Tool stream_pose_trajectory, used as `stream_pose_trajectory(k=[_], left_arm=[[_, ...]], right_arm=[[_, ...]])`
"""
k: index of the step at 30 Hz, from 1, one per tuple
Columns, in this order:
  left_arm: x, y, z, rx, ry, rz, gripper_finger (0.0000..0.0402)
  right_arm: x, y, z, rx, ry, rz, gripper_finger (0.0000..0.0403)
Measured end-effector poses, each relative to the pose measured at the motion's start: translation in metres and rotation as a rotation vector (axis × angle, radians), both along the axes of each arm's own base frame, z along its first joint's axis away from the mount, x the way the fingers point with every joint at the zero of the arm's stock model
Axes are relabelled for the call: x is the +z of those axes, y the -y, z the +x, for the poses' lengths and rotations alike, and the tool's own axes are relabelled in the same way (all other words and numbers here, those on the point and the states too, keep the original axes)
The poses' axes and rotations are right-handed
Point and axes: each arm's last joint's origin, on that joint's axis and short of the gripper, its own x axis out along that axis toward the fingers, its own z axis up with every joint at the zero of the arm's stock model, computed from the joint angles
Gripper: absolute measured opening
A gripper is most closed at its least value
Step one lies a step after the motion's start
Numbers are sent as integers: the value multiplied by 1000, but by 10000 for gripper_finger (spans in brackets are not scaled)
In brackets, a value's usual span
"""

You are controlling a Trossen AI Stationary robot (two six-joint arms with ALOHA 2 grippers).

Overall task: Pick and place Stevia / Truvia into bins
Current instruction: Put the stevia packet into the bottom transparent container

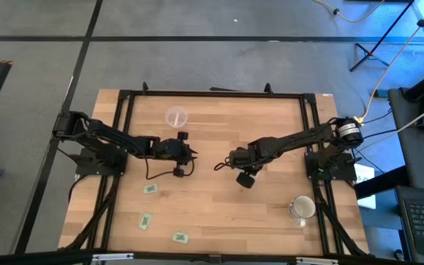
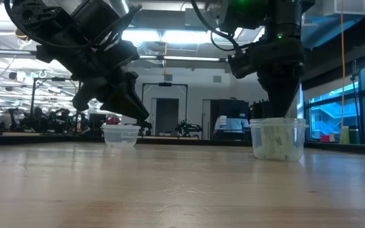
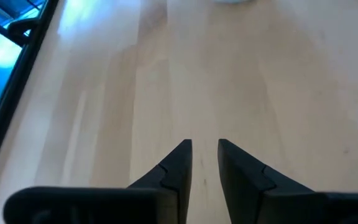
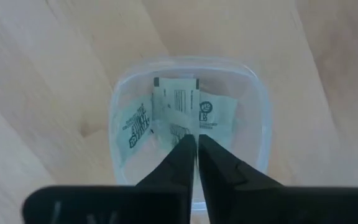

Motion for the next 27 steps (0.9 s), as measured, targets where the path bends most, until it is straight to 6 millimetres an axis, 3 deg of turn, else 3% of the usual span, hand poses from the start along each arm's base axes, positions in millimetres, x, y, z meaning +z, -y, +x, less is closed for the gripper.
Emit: stream_pose_trajectory(k=[8,17,27], left_arm=[[-2,0,-1,3,-22,0,83],[11,12,-22,-5,-111,24,83],[34,31,-70,190,-193,-348,89]], right_arm=[[1,0,0,13,-2,-4,86],[38,2,13,121,40,-126,118],[57,21,51,298,402,-256,118]])
